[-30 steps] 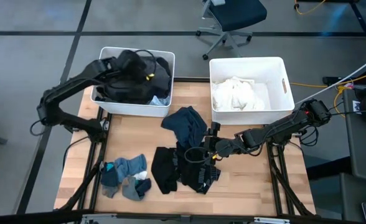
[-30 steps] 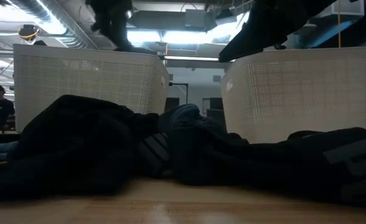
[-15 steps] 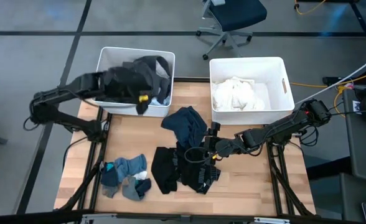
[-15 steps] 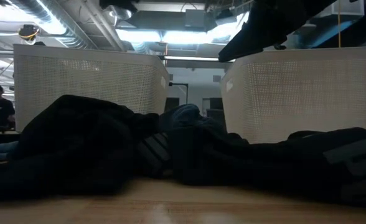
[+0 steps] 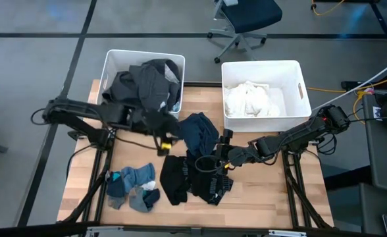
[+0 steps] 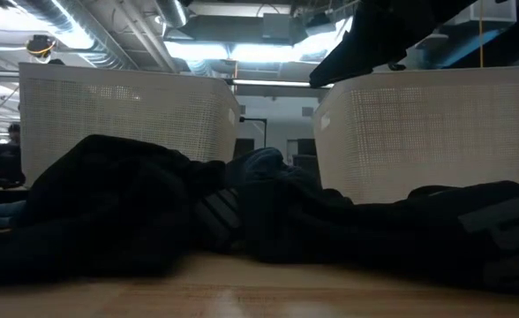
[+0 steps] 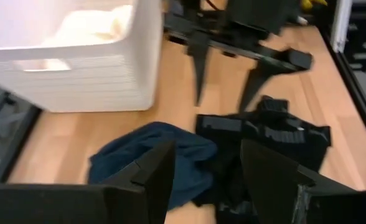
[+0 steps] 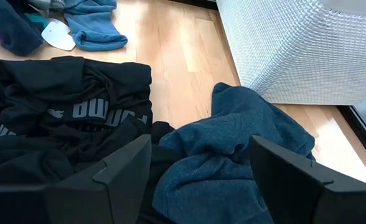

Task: Sort clothes
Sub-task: Put the black short into the left white laundry bin

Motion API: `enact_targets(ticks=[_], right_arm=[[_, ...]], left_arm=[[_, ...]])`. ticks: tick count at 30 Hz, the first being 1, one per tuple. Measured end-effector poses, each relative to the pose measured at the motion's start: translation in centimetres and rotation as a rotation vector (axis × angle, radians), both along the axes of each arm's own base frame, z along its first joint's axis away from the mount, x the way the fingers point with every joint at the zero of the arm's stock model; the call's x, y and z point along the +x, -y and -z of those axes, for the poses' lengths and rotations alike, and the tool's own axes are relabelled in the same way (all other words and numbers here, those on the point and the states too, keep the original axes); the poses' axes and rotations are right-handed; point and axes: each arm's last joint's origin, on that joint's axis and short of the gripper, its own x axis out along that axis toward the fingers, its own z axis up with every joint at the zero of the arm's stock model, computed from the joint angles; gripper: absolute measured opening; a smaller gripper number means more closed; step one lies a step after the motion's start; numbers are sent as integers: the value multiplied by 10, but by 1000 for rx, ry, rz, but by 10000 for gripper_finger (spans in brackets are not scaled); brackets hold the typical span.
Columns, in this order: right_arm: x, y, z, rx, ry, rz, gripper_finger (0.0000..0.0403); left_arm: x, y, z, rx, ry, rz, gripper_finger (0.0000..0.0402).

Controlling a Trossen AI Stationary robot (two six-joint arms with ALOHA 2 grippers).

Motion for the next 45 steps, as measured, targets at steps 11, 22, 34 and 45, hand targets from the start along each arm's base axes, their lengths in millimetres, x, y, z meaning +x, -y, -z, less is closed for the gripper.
enact_targets(ticks=[11,22,34,45], right_arm=[[0,0,0,0,-1,0,270],[0,0,0,-1,-1,0,270],[0,0,0,-1,-1,0,270],[0,0,0,-1,-1,-1,270]], left_arm=[[37,31,47,12,-134,63,171],[64,39,92,35,-257,63,171],[85,36,131,108,-332,-6,171],[96,24,166,180,-388,-224,171]])
